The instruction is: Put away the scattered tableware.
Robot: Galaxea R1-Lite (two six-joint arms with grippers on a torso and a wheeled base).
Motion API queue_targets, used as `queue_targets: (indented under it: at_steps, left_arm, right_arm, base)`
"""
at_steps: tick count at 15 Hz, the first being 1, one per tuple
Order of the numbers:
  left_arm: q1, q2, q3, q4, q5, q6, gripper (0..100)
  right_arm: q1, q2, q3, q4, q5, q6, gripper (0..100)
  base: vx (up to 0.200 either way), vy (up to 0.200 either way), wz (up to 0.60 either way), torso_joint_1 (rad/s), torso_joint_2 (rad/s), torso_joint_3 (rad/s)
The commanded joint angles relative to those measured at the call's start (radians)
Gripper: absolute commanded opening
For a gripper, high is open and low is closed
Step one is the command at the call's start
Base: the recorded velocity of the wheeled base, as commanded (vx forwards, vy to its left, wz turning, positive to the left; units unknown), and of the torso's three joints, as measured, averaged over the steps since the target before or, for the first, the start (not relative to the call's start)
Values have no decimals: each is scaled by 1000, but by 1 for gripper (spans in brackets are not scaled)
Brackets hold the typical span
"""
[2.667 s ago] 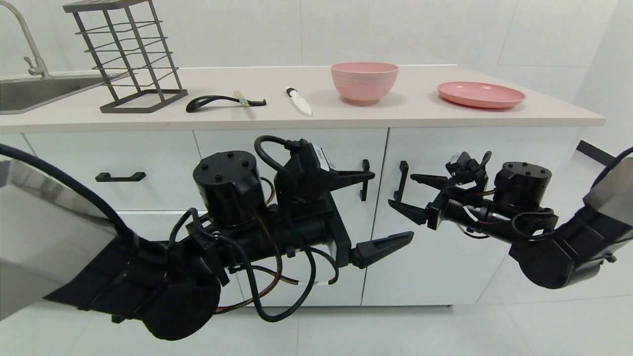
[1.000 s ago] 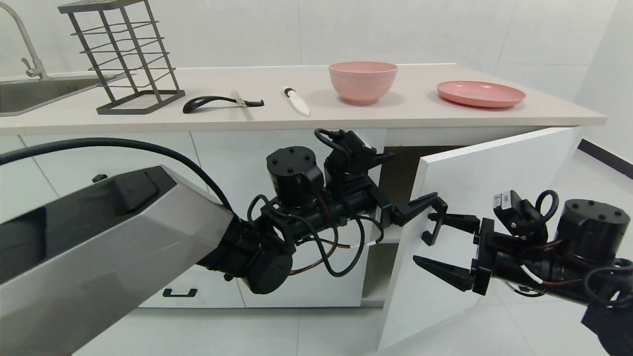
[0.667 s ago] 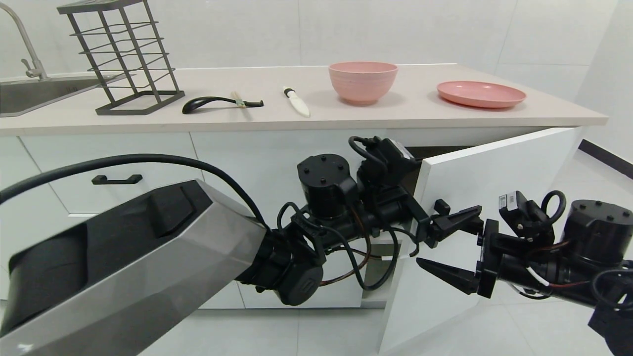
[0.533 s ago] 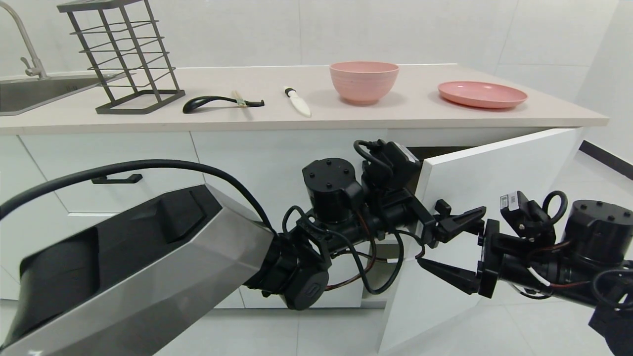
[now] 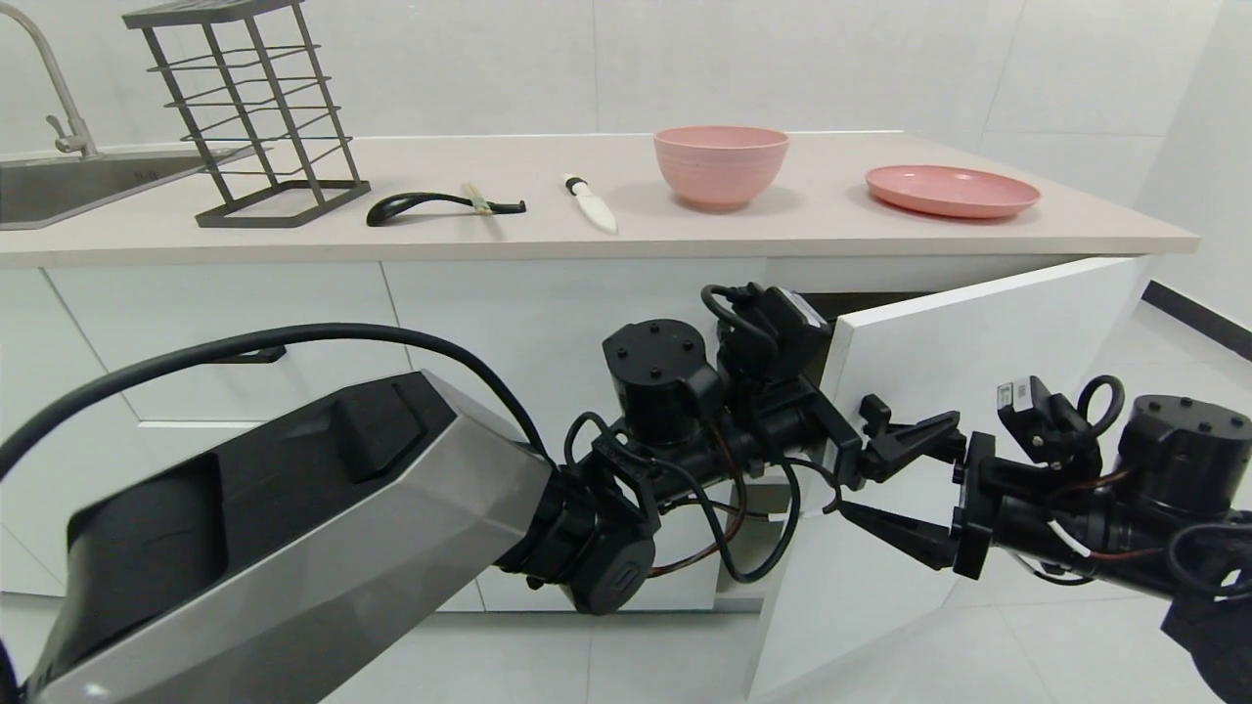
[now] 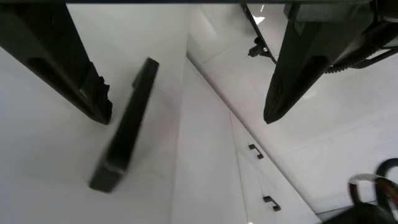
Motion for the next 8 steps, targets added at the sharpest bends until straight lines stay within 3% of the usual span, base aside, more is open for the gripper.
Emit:
queue_targets:
  at_steps: [1,8]
  left_arm:
    - [5,6,0,5,-5,-1,100]
    - [8,13,2,7,-3,-13,100]
  right_arm:
    - [-22,11,5,6,-18,1,100]
    - [-59,-61,62,12,-18,-2,100]
  base:
    - [0,0,0,0,0,0]
    - [0,0,0,0,0,0]
